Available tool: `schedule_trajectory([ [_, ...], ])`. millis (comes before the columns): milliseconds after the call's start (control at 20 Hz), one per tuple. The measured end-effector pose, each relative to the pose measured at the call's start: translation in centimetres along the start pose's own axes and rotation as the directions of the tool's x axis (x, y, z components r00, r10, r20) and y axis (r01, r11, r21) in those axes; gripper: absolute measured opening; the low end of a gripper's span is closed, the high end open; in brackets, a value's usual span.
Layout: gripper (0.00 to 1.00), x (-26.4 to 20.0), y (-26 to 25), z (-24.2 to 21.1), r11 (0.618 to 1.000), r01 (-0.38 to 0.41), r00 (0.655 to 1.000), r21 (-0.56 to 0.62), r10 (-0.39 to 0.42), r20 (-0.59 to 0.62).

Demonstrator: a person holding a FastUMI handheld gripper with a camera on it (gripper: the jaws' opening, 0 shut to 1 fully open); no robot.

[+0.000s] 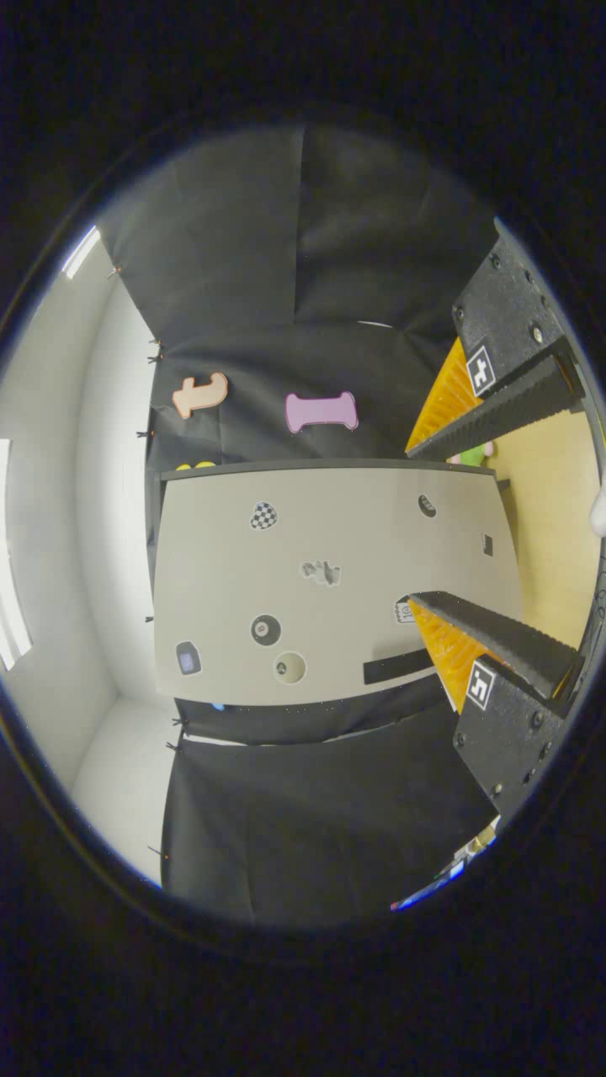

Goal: Open the shoe cabinet door, grab the shoes and put them into the shoe cabinet, then close the shoe cabinet door.

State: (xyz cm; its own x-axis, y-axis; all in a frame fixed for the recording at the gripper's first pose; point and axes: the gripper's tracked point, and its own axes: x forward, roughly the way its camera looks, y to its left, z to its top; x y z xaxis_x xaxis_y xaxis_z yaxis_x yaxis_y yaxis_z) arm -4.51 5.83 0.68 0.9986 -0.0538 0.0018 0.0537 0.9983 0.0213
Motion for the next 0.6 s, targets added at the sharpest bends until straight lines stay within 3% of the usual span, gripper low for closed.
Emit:
schedule_trajectory([
  [600, 0.99, -1.8, 0.6, 0.7, 0.999, -0.022, 1.0, -0.036, 0.022, -0.002],
])
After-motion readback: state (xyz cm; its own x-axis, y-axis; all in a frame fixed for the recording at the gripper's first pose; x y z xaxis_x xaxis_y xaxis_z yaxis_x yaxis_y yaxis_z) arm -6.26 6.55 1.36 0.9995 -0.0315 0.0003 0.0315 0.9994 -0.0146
